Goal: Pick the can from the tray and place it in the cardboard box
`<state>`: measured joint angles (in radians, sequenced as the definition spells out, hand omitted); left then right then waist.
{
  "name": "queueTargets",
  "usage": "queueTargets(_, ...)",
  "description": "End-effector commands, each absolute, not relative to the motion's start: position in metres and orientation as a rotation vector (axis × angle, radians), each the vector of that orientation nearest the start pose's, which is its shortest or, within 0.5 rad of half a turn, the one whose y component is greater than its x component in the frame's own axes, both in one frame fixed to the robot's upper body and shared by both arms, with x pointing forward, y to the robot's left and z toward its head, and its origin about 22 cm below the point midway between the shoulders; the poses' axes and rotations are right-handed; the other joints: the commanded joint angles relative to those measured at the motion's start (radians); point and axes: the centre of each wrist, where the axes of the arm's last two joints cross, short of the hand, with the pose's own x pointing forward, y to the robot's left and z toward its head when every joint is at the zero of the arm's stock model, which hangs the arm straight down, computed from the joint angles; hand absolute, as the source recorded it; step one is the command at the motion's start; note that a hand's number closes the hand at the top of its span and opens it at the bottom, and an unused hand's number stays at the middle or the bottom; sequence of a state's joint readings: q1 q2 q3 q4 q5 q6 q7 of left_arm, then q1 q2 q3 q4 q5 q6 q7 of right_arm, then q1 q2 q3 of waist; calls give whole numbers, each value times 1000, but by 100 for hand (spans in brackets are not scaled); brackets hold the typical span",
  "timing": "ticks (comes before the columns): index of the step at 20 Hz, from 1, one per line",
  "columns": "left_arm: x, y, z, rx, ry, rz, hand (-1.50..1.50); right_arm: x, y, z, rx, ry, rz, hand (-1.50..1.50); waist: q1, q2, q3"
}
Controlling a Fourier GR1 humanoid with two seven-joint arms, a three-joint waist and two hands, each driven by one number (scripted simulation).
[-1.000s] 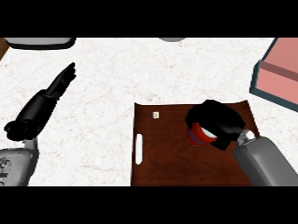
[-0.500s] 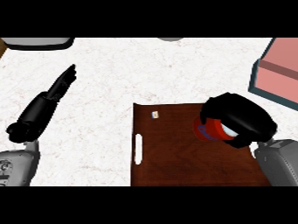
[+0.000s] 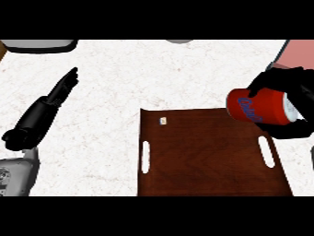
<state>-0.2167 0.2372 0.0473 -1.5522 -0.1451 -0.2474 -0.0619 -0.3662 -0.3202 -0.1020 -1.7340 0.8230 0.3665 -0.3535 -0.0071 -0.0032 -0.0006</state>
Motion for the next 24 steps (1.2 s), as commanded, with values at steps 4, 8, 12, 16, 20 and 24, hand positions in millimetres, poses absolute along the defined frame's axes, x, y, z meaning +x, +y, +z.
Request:
queueTargets(4,288,261,67,94,-1749,-514,0,323,-312,202,-838,-1849,899,150,14,3,0)
queueTargets(8,300,264,66,96,-1759,-547,0,356,-337,215,-862,-1826,779,150,18,7,1)
queueTargets(12,295,256,59,82,-1764,-559,0,383,-375,223,-949,-1760,810,150,33,13,1)
queueTargets(16,295,252,62,70,-1774,-557,0,391,-396,226,-1000,-1614,972,150,36,13,1)
queueTargets(20,299,256,67,53,-1773,-567,0,390,-425,206,-902,-1376,1082,150,49,20,1)
queueTargets(24,287,252,68,48,-1785,-582,0,391,-448,201,-862,-1301,1136,150,66,21,3)
